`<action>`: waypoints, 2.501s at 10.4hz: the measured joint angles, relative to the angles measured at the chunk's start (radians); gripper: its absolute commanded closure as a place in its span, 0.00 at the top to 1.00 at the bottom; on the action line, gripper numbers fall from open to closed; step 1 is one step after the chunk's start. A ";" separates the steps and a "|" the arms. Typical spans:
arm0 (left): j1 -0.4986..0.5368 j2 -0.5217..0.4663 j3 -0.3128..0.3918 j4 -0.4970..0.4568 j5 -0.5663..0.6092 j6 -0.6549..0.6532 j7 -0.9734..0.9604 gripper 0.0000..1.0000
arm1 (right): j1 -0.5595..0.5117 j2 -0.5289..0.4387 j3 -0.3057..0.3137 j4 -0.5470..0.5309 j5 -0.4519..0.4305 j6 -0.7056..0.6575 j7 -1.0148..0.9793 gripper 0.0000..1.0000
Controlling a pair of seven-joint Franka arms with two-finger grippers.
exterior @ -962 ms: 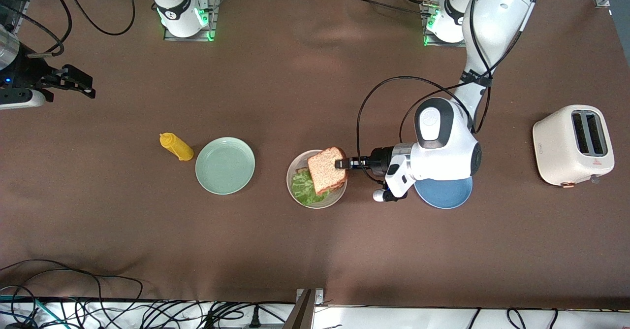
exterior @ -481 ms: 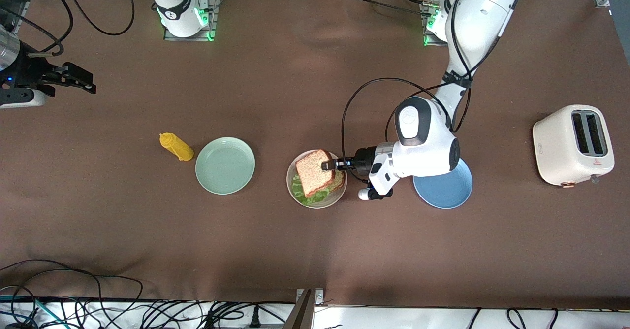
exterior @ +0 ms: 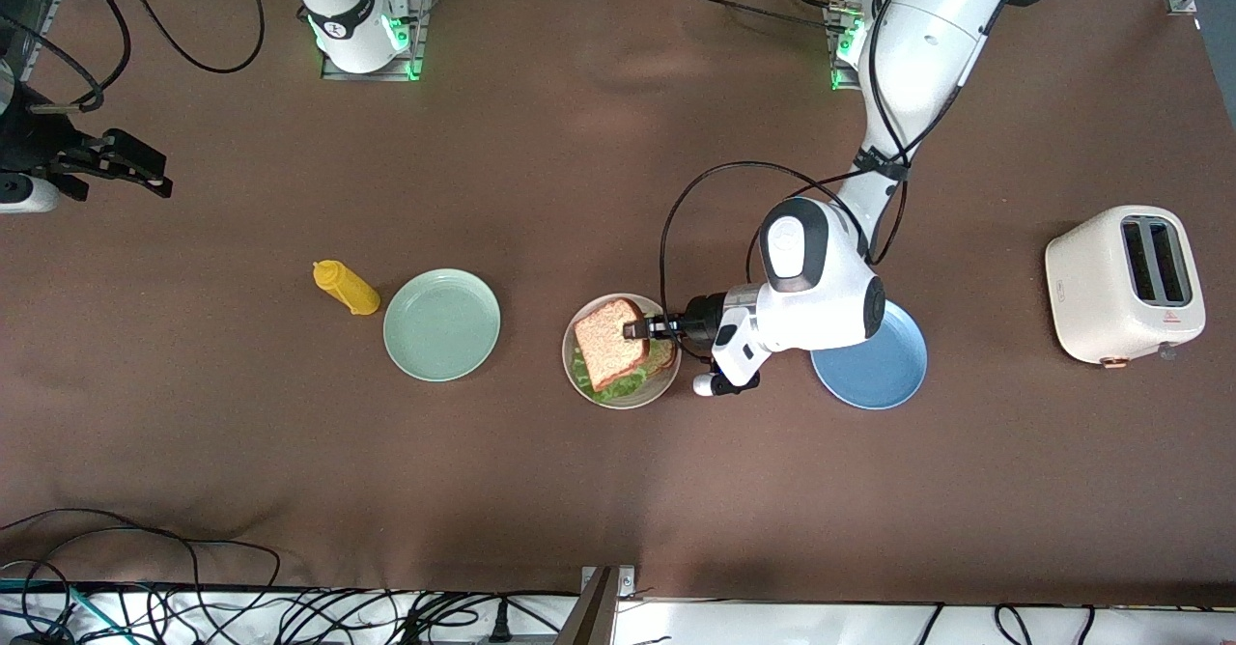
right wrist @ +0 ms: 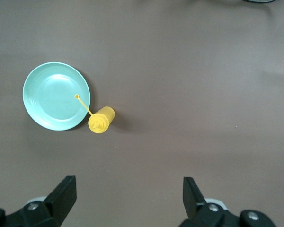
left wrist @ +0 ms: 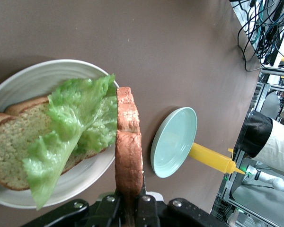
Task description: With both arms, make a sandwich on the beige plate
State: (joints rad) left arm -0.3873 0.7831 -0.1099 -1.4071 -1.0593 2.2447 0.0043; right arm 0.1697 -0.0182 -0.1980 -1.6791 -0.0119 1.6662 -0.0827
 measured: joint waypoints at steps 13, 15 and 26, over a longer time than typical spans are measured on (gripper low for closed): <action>0.043 0.052 0.018 0.031 -0.002 0.002 -0.105 1.00 | 0.004 0.014 0.002 0.008 0.007 0.005 0.000 1.00; 0.075 0.055 0.020 0.021 -0.002 -0.006 -0.105 1.00 | 0.003 0.014 0.000 0.008 0.007 0.003 0.000 1.00; 0.402 -0.242 0.042 0.050 0.704 -0.602 -0.188 1.00 | 0.002 0.013 -0.013 0.012 0.007 0.003 0.000 1.00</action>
State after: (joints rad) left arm 0.0149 0.5412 -0.0675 -1.3574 -0.3555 1.6423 -0.1840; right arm 0.1719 -0.0048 -0.2112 -1.6674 -0.0045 1.6691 -0.0827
